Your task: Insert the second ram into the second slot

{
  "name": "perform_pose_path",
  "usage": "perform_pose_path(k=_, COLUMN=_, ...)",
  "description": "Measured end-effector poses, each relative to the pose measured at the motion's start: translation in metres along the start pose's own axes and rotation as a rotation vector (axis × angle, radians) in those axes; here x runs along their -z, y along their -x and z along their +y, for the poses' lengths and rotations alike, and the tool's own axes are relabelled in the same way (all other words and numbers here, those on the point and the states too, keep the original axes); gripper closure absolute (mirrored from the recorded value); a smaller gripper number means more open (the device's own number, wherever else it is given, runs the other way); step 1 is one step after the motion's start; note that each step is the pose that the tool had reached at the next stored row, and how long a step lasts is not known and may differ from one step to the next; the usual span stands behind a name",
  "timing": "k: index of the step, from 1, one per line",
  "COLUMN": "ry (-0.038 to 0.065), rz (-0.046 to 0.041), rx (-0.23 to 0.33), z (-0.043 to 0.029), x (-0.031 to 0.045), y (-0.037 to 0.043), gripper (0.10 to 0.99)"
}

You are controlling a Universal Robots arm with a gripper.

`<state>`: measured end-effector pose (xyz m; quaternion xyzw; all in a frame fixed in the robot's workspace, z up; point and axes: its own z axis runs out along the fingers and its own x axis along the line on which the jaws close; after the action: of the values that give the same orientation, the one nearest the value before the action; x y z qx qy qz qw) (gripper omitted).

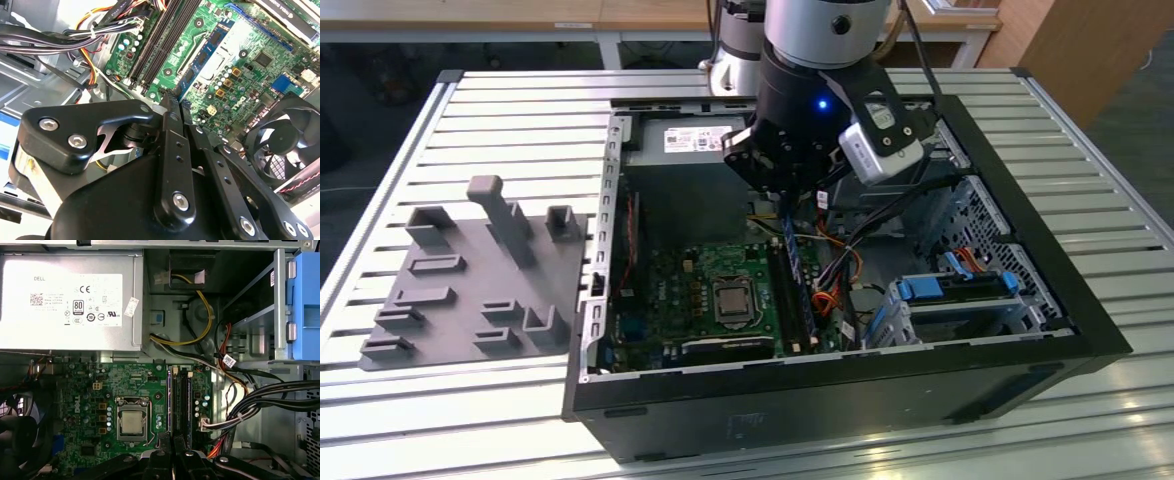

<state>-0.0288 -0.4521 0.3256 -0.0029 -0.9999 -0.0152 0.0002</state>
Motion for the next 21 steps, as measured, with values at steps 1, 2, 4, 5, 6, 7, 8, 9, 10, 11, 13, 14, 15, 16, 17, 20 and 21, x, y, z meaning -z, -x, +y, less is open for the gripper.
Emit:
perform_pose_path(k=1, ry=0.000, rz=0.0000, rx=0.000, z=0.0000, x=-0.0002, y=0.0000, gripper=0.949)
perform_pose_path(k=2, ry=0.000, rz=0.0001, rx=0.000, z=0.0000, x=-0.0004, y=0.0000, gripper=0.949)
perform_pose_path(k=4, ry=0.000, rz=0.0002, rx=0.000, z=0.0000, x=-0.0009, y=0.0000, gripper=0.949)
perform_pose_path(k=5, ry=0.000, rz=0.0002, rx=0.000, z=0.0000, x=-0.0011, y=0.0000, gripper=0.949)
perform_pose_path(k=6, ry=0.000, rz=0.0003, rx=0.000, z=0.0000, x=-0.0013, y=0.0000, gripper=0.949)
perform_pose_path(k=7, ry=0.000, rz=0.0003, rx=0.000, z=-0.0001, x=-0.0015, y=0.0000, gripper=0.949)
perform_pose_path(k=8, ry=0.000, rz=0.0003, rx=0.000, z=-0.0001, x=-0.0018, y=0.0000, gripper=0.949)
perform_pose_path(k=9, ry=0.000, rz=0.0003, rx=0.000, z=-0.0001, x=-0.0020, y=0.0000, gripper=0.949)
perform_pose_path(k=10, ry=0.000, rz=0.0004, rx=0.000, z=-0.0001, x=-0.0022, y=0.0000, gripper=0.949)
perform_pose_path(k=11, ry=0.000, rz=0.0004, rx=0.000, z=-0.0001, x=-0.0025, y=0.0000, gripper=0.949)
perform_pose_path(k=13, ry=0.000, rz=0.0005, rx=0.000, z=-0.0001, x=-0.0032, y=0.0000, gripper=0.949)
perform_pose_path(k=14, ry=0.000, rz=0.0006, rx=0.000, z=-0.0001, x=-0.0036, y=0.0000, gripper=0.949)
perform_pose_path(k=15, ry=0.000, rz=0.0008, rx=0.000, z=-0.0001, x=-0.0039, y=0.0000, gripper=0.949)
perform_pose_path(k=16, ry=0.000, rz=0.0009, rx=0.000, z=-0.0001, x=-0.0044, y=0.0000, gripper=0.949)
perform_pose_path(k=17, ry=0.000, rz=0.0011, rx=0.000, z=-0.0002, x=-0.0049, y=0.0000, gripper=0.949)
perform_pose_path(k=20, ry=0.000, rz=0.0013, rx=0.000, z=-0.0002, x=-0.0064, y=0.0000, gripper=0.949)
perform_pose_path(k=21, ry=0.000, rz=0.0014, rx=0.000, z=-0.0002, x=-0.0070, y=0.0000, gripper=0.949)
